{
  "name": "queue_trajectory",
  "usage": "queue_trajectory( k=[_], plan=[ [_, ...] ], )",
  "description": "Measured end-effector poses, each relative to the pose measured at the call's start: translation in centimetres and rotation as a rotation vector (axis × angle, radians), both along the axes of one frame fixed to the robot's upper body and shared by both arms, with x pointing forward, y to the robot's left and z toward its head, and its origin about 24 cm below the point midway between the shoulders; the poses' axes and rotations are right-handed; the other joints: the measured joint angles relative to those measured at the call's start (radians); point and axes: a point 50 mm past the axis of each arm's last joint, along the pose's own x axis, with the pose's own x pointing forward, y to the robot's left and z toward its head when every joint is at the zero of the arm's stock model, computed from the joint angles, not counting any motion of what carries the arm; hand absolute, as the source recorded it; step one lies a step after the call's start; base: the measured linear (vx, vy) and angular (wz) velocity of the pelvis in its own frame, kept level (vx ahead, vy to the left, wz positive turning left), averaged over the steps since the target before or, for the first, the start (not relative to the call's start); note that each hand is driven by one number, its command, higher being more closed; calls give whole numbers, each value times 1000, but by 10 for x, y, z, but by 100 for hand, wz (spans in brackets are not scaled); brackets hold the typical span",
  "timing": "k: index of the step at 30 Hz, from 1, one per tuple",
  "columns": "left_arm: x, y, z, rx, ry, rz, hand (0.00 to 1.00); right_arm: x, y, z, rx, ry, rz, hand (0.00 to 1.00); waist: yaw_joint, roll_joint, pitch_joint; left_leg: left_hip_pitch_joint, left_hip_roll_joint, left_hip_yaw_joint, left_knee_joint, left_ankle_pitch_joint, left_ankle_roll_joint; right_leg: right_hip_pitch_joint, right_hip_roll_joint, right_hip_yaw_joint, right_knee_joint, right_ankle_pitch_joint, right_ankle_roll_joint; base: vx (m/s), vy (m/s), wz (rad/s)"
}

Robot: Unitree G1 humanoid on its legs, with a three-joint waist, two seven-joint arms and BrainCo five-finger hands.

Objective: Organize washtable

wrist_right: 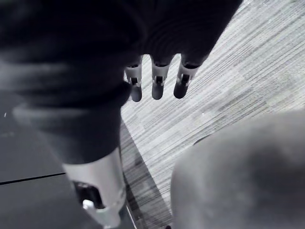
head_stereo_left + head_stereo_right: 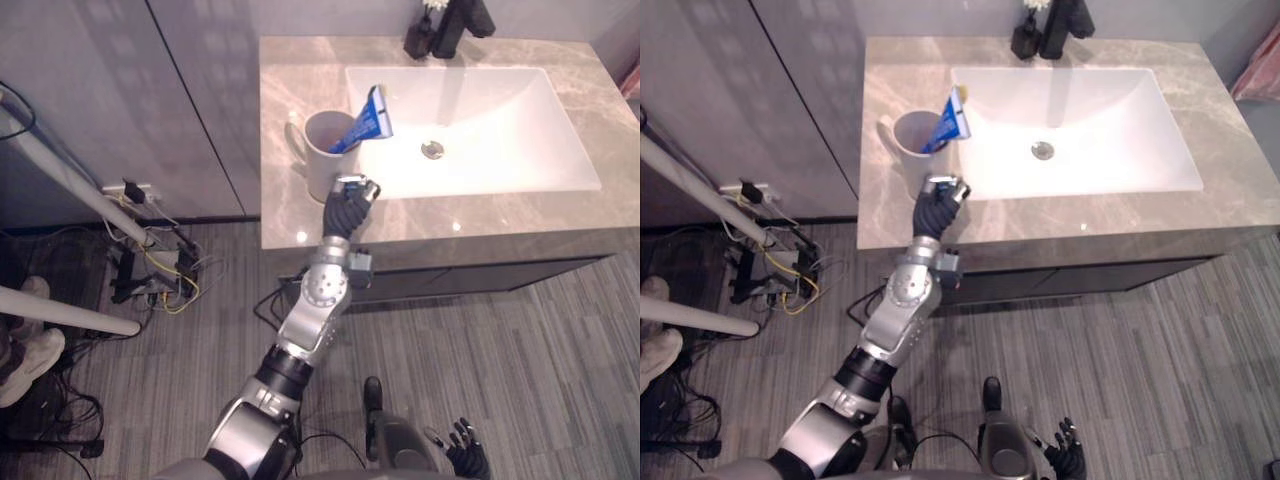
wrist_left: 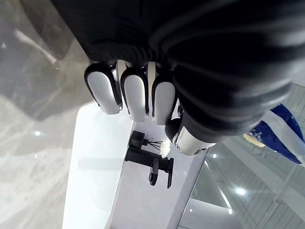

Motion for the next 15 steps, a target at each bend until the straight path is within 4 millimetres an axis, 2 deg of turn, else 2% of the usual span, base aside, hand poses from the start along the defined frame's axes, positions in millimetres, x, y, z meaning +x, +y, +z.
queue_trajectory(
  k=[3, 11, 15],
  plan=[
    [4, 5, 8, 16, -30, 26, 100, 1, 3, 0, 4, -2, 21, 0, 1, 0, 5, -21, 4, 0, 7, 0, 0, -19, 4, 2, 0, 8, -3, -19, -10, -2],
    [13, 21, 2, 120, -35, 109, 100, 3, 4, 1, 5, -10, 28, 0, 0, 0, 11, -34, 18, 1, 18, -5, -4, -27, 15, 8, 0, 16, -10, -21, -12, -3],
    [17, 28, 6, 131, -49, 136, 100, 5, 3, 3, 0, -23, 40, 0, 2, 1, 16, -45, 26, 1, 24, -6, -7, -36, 22, 9, 0, 19, -14, -33, -24, -2]
  ],
)
